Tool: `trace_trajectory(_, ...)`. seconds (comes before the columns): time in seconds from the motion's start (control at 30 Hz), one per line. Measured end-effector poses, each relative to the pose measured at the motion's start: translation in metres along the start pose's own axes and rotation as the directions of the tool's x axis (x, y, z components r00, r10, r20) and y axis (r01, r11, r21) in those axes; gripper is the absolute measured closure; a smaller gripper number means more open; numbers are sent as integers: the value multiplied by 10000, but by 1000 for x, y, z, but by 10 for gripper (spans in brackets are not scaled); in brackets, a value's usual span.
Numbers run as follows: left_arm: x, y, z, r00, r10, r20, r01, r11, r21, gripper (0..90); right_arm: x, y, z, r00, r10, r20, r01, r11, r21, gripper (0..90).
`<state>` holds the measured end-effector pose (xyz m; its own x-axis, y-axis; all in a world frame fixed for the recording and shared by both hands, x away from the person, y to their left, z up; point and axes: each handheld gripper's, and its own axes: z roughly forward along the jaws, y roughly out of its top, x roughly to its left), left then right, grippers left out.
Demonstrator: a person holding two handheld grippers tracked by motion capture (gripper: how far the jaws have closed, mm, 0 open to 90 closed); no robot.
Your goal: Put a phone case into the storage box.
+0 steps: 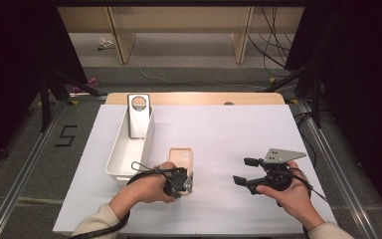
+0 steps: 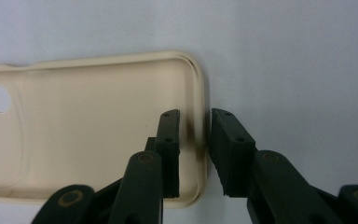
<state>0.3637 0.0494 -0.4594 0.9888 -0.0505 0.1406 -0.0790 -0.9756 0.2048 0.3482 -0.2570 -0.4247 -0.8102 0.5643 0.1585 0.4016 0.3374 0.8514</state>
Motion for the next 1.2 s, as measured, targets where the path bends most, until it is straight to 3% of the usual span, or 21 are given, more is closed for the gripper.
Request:
trace_trajectory(0.27, 0, 3, 0, 9994, 347, -47, -346, 9991, 244, 764, 0, 0, 0, 10000, -12, -25, 12, 10000, 48, 210)
trace_trajectory(0.9, -3, 2, -1, 9996, 272, -86, -271, 9996, 121, 842, 0, -1, 1, 10000, 6, -70, -5, 9999, 120, 211)
trace_trajectory(1.2, -6, -1, -2, 9992, 222, -331, -224, 9997, -34, 856, -1, -1, 2, 10000, 41, -42, -40, 9999, 123, 211)
